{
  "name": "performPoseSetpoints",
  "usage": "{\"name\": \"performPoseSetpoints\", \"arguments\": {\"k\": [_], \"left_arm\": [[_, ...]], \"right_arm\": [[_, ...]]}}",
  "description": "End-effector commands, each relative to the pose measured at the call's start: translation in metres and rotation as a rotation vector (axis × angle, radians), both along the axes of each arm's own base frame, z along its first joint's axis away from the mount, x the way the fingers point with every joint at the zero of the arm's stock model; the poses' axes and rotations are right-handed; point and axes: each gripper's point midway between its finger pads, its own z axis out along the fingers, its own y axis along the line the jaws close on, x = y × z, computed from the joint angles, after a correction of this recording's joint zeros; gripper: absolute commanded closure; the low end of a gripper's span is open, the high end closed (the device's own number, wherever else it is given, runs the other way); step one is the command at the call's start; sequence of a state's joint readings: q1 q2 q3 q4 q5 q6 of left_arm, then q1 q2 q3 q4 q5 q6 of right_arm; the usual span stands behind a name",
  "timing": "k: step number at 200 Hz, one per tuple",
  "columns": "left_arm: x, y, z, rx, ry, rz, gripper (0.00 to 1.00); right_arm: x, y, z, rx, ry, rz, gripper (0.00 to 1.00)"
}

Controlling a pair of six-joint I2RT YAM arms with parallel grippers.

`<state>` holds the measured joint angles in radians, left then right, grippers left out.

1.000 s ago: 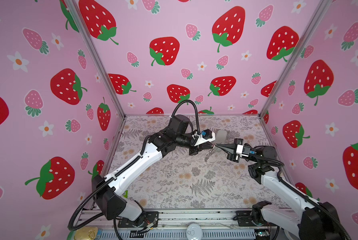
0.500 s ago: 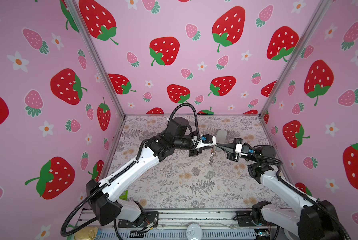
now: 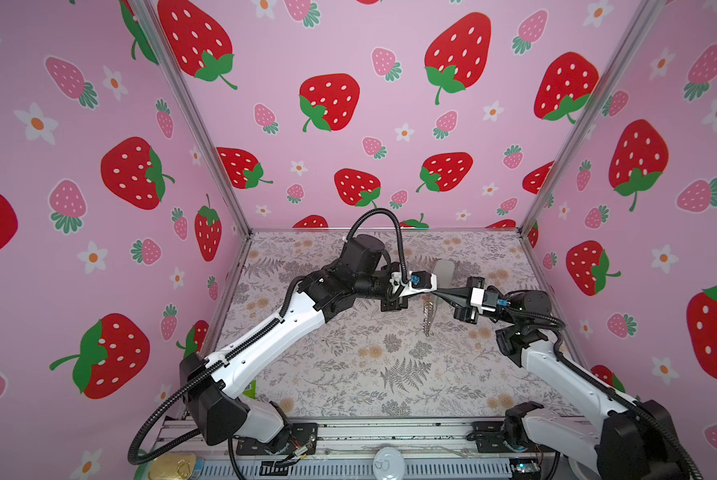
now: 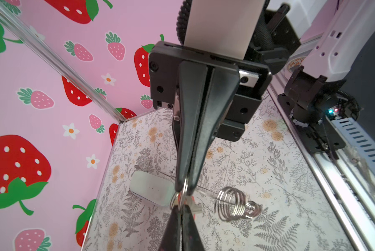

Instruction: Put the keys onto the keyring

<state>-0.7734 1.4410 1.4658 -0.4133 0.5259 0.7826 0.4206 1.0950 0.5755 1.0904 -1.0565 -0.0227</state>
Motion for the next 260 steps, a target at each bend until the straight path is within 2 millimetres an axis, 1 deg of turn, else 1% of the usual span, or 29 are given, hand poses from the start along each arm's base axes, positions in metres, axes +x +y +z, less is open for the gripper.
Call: {"name": "performPoseSetpoints", "arguments": {"k": [1,41,49,51,55,62,105,134,173,195,260], "left_arm": [[-0.005,0.003,0.027,-0.047,-0.076,-0.009,1.00],[-0.008,0.004,0.031,-0.059,-0.113,-0.009,1.00],[-0.007,0.005,0.031,-0.058,-0.118,-0.005,0.95],[-0.007,0.004,0.031,-0.057,-0.119,-0.006,0.90],[-0.007,0.004,0.032,-0.059,-0.121,-0.005,0.84],[-0.006,0.003,0.030,-0.057,-0.121,-0.006,0.81],[-0.008,-0.005,0.026,-0.045,-0.099,-0.041,0.81],[-0.012,-0.005,0.023,-0.031,-0.081,-0.063,0.81],[-0.011,0.002,0.025,-0.014,-0.100,-0.035,0.78],[-0.008,0.006,0.025,-0.010,-0.118,-0.006,0.74],[-0.008,0.010,0.020,0.013,-0.109,0.005,0.73]], "right_arm": [[-0.002,-0.001,-0.001,-0.002,-0.011,0.010,1.00],[-0.001,0.000,-0.002,-0.007,-0.004,0.007,1.00],[-0.001,0.000,-0.002,-0.008,-0.003,0.007,1.00],[-0.001,0.000,-0.002,-0.009,-0.003,0.008,1.00],[-0.001,0.000,-0.002,-0.009,-0.002,0.008,1.00],[-0.002,0.000,-0.002,-0.010,-0.005,0.009,1.00],[-0.001,0.000,-0.002,-0.012,-0.002,0.010,1.00],[-0.001,0.000,-0.001,-0.012,-0.004,0.007,1.00],[0.004,0.000,-0.003,-0.009,-0.006,-0.021,1.00],[0.005,-0.001,-0.004,-0.011,-0.008,-0.032,1.00],[0.009,-0.003,-0.003,-0.006,-0.020,-0.072,1.00]]}}
